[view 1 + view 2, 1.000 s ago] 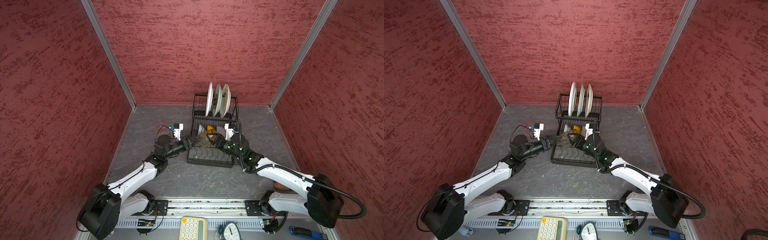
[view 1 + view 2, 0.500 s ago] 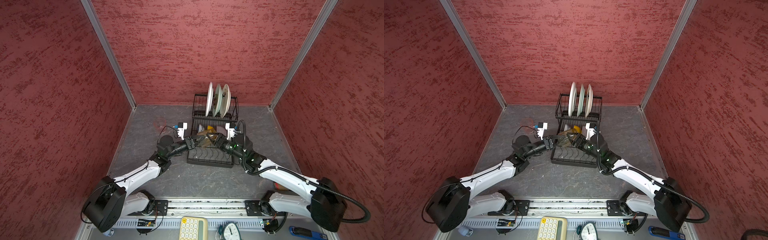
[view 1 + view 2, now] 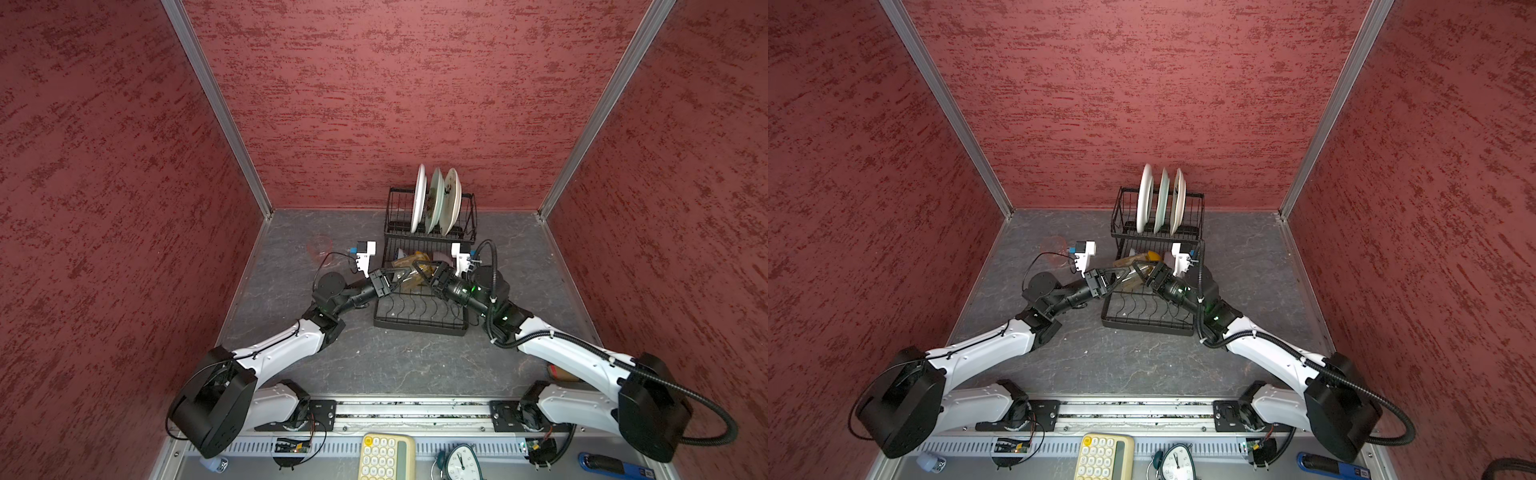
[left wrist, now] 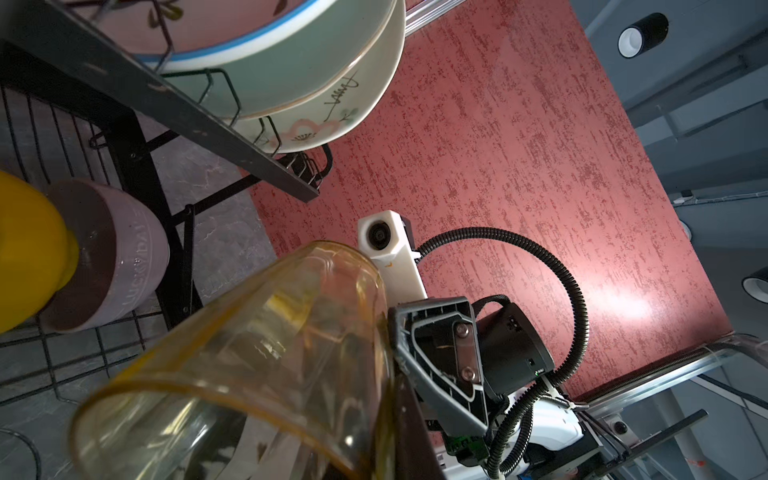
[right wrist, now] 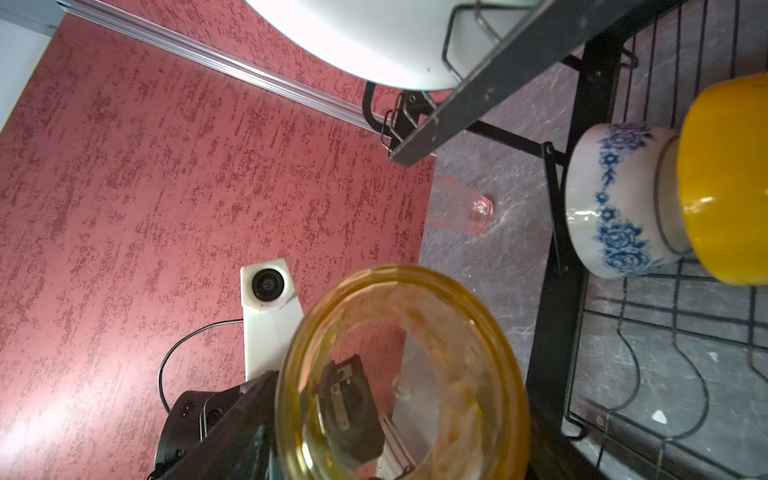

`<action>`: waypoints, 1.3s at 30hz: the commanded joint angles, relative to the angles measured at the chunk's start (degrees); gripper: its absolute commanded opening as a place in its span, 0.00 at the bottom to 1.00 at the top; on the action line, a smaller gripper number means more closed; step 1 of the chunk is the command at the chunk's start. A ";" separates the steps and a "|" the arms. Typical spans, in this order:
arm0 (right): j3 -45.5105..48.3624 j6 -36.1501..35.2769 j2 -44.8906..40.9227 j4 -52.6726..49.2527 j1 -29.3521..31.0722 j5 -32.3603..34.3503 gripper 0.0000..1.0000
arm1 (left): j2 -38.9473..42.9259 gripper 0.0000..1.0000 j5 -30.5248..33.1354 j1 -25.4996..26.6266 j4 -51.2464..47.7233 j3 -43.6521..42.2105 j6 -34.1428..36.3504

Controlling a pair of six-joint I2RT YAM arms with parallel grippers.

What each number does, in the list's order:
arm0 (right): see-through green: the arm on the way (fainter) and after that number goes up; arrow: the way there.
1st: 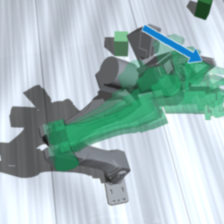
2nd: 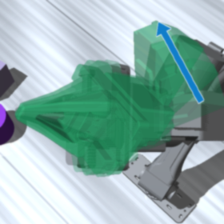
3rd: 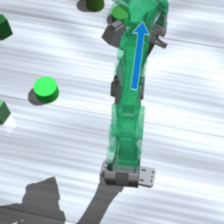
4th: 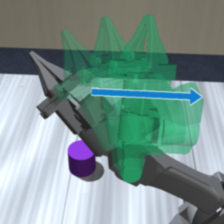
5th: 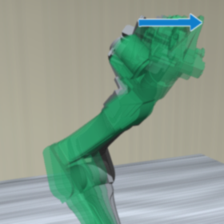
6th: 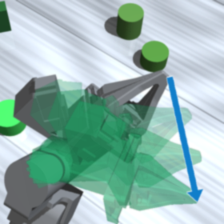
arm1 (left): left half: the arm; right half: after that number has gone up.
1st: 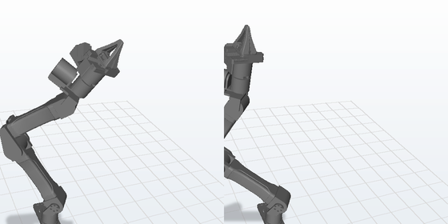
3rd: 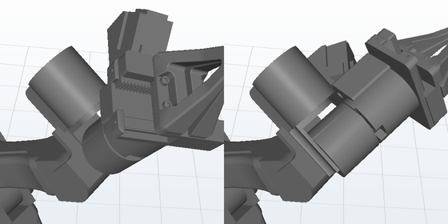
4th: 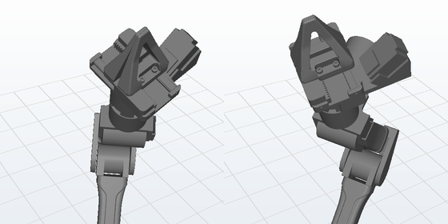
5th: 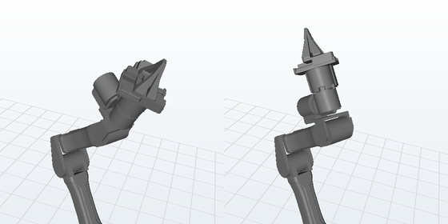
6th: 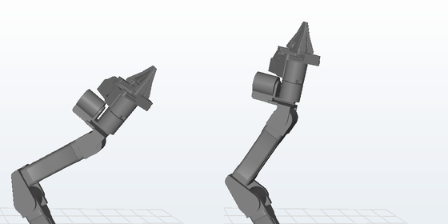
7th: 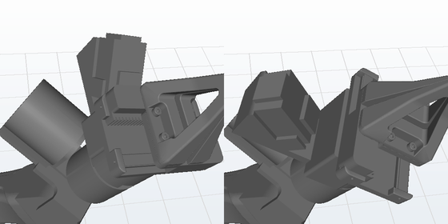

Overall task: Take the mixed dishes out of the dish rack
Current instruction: 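Grasp the yellow glass with left gripper from the right gripper, then carry the yellow glass away with left gripper while right gripper withdraws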

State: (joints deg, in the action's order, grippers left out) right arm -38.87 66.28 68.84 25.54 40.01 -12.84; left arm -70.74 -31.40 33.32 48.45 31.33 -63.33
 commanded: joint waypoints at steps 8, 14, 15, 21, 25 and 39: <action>0.07 -6.33 -3.15 -6.09 0.38 2.86 0.84 | 5.66 0.00 5.95 1.13 -16.15 0.41 7.17; -1.50 -10.83 -4.65 -14.29 0.27 7.02 0.95 | 9.94 0.00 10.06 0.93 -28.81 2.00 11.96; -1.54 -11.18 -4.97 -15.23 0.40 7.69 0.97 | 10.55 0.00 11.04 0.96 -30.62 2.30 12.46; -1.54 -14.45 -6.06 -20.26 0.32 10.87 0.99 | 11.26 0.00 16.32 0.04 -43.54 5.83 14.74; -2.13 -18.06 -7.00 -25.41 0.36 13.66 0.99 | 12.08 0.00 22.58 -1.29 -56.42 10.56 18.25; -4.25 -30.90 -10.31 -37.96 0.33 22.15 0.99 | 4.76 0.00 41.98 -12.91 -88.90 27.32 26.23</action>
State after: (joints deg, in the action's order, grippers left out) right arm -41.45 39.46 59.99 -8.86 40.45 5.13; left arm -64.34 5.13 22.59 -32.49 56.14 -40.12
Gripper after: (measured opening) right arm 0.987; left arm 0.081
